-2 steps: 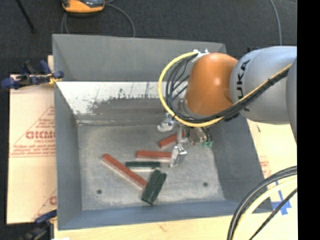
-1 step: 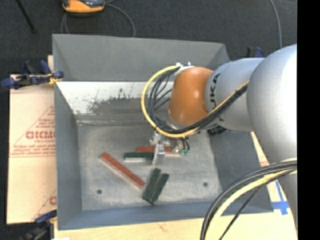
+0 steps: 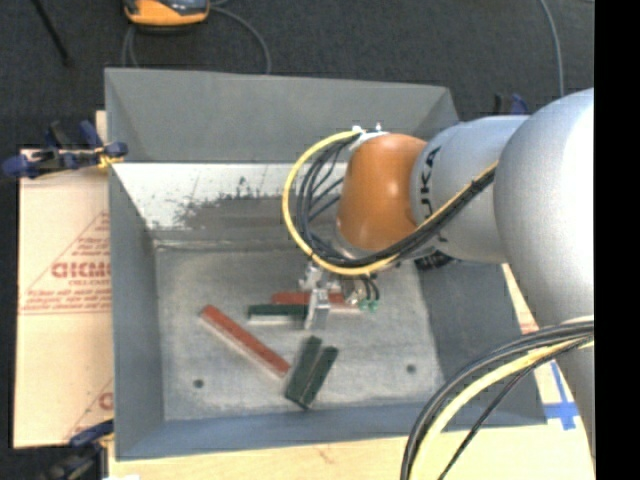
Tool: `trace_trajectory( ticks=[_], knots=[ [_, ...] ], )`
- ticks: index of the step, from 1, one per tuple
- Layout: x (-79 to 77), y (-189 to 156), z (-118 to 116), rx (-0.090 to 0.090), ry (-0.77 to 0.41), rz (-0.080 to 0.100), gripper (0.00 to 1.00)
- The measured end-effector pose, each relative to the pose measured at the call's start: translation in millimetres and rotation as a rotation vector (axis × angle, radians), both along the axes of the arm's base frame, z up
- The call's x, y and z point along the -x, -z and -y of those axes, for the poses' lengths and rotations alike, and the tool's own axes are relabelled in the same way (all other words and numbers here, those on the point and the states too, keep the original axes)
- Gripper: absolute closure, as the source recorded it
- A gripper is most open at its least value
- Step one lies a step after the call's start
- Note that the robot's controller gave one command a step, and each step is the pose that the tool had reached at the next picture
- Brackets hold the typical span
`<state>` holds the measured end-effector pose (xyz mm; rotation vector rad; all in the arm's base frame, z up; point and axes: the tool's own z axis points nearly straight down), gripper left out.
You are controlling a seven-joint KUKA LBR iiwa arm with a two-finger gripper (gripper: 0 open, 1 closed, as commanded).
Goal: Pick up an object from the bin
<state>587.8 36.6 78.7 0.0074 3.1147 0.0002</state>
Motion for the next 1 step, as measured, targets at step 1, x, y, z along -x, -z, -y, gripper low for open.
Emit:
trace_trajectory(
  ticks=[1],
  knots=[
    [12.6, -122.7, -4.8, 0.002, -0.019, -0.023, 1.00]
  ],
)
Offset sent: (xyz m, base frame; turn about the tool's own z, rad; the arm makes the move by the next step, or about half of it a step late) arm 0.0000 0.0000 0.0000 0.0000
